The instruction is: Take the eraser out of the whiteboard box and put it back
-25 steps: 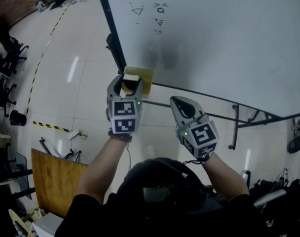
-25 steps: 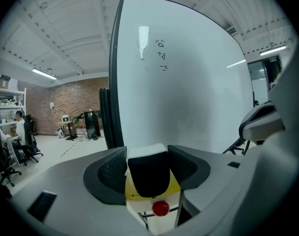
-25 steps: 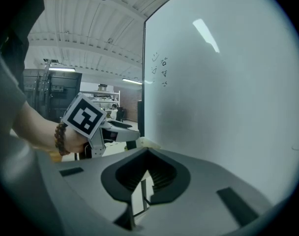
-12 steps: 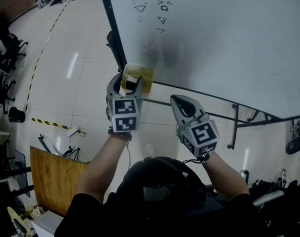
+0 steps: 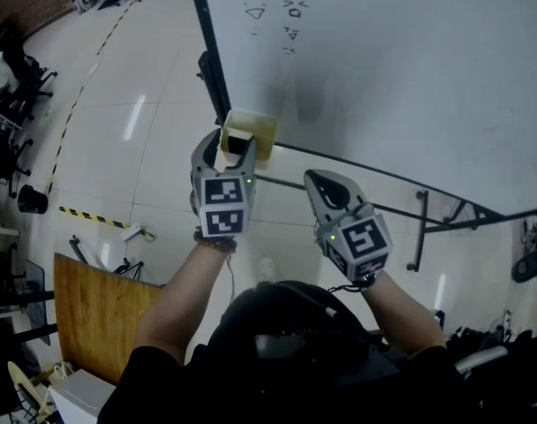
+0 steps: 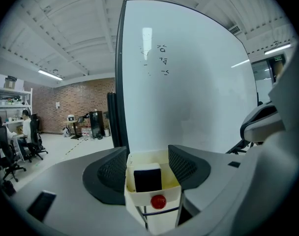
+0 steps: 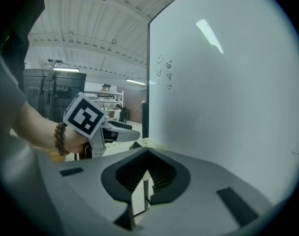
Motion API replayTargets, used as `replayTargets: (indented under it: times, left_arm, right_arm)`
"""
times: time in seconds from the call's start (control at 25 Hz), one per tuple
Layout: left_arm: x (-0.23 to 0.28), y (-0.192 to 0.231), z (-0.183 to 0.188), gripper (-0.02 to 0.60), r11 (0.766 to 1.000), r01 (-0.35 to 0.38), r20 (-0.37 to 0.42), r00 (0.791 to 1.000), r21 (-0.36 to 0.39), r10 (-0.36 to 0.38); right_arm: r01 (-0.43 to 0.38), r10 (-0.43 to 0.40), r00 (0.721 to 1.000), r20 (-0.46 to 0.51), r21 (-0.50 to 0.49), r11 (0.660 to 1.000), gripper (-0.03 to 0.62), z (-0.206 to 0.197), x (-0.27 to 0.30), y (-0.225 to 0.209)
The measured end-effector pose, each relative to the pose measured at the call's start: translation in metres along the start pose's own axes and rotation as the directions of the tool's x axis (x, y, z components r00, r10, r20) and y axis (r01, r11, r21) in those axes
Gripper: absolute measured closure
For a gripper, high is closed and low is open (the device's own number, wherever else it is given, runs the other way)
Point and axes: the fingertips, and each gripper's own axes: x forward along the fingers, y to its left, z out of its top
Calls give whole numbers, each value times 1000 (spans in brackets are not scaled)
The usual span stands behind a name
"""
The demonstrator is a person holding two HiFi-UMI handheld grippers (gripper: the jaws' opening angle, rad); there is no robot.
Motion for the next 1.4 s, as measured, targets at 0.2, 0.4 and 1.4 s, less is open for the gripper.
replayTargets:
  times: [0.2,0.4,1.4]
  left_arm:
    - [-18,-5,2,319,1000,-17,11,1000,3,17]
    - [-40,-14,5,319,999,-36,27,999,3,36]
    - [-154,-107,3,347,997,-83,75,994,5,83]
  right_arm:
    - [-13,13,1000,13,-9,1000,568,2,-14,8]
    - [-31,32,999,34,-21,999,568,4,-32,16]
    - [-89,94,988,119,-47,995,568,-11,-161,41]
